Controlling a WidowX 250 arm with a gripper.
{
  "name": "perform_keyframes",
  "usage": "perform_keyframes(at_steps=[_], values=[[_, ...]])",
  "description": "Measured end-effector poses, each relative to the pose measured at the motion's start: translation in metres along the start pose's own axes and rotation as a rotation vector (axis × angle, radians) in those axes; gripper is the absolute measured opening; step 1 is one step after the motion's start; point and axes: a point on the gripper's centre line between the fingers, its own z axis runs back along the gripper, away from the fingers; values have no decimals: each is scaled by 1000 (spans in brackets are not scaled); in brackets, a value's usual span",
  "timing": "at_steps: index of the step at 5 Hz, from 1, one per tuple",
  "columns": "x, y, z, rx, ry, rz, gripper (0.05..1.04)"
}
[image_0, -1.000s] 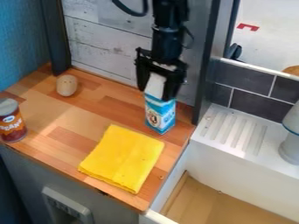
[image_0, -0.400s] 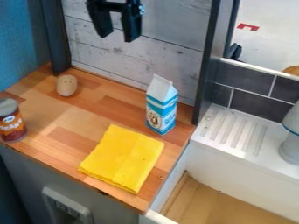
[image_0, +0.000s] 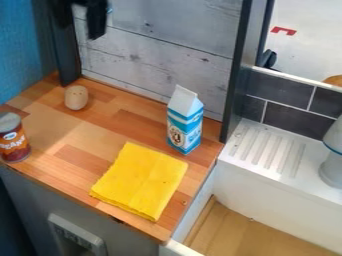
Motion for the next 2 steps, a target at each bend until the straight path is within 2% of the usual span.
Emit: perform_keyframes(at_steps=[1,2], values=[[4,39,-35,34,74,-2,1001],[3,47,-62,21,120,27,1001]])
